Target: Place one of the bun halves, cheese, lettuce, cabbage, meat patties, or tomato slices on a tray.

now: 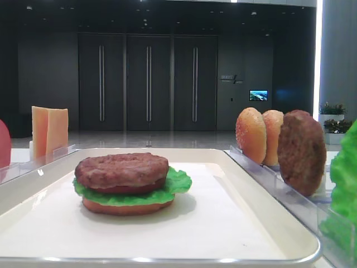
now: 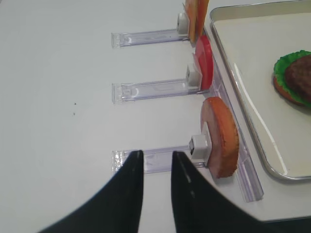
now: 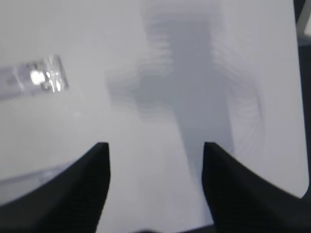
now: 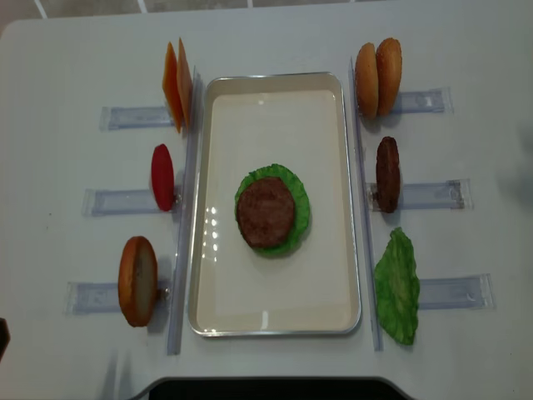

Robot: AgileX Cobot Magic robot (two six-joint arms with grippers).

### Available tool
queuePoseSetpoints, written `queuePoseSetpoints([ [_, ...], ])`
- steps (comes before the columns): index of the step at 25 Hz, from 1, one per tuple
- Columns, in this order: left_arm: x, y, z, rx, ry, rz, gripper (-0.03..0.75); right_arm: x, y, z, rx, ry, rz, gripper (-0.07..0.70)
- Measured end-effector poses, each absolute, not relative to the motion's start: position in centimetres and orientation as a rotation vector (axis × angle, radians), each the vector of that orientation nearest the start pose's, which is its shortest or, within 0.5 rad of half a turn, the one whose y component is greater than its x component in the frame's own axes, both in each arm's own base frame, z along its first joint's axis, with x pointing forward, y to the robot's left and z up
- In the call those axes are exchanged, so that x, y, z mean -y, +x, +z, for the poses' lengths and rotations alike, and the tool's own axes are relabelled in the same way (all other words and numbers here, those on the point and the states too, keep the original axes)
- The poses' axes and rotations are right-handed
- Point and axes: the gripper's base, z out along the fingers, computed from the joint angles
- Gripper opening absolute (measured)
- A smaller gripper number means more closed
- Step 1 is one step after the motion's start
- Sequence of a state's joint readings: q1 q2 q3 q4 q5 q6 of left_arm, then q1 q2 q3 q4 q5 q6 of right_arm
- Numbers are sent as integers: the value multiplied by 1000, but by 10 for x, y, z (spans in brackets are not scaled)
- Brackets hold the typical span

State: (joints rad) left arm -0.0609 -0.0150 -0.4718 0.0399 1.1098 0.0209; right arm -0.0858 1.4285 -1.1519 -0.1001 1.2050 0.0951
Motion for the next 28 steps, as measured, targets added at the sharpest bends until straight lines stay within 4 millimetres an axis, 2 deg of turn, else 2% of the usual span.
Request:
queuePoseSetpoints([
  [2, -4, -6, 266, -2104, 83, 24, 150, 26, 221, 288, -2962, 214, -109, 401],
  [5, -4, -6, 266, -2104, 83, 24, 149, 18, 171, 283, -2935, 225, -52, 401],
  [10, -4, -6, 266, -2104, 84, 25, 149, 7, 99, 285, -2739, 221, 19, 401],
  [12, -4, -6, 266, -2104, 84, 25, 149, 5, 79, 279, -2683, 194, 17, 401],
  [15, -4, -6, 266, -2104, 84, 25, 149, 3, 53, 271, -2592, 124, 0, 401],
  [23, -4, -6, 266, -2104, 84, 25, 149, -6, 5, 273, -2208, 11, 12, 389],
  [26, -4, -6, 266, -2104, 84, 25, 149, -8, -8, 273, -2119, 5, 3, 377],
  [28, -4, -6, 266, -2104, 84, 25, 149, -8, -9, 273, -2110, 4, 2, 370],
])
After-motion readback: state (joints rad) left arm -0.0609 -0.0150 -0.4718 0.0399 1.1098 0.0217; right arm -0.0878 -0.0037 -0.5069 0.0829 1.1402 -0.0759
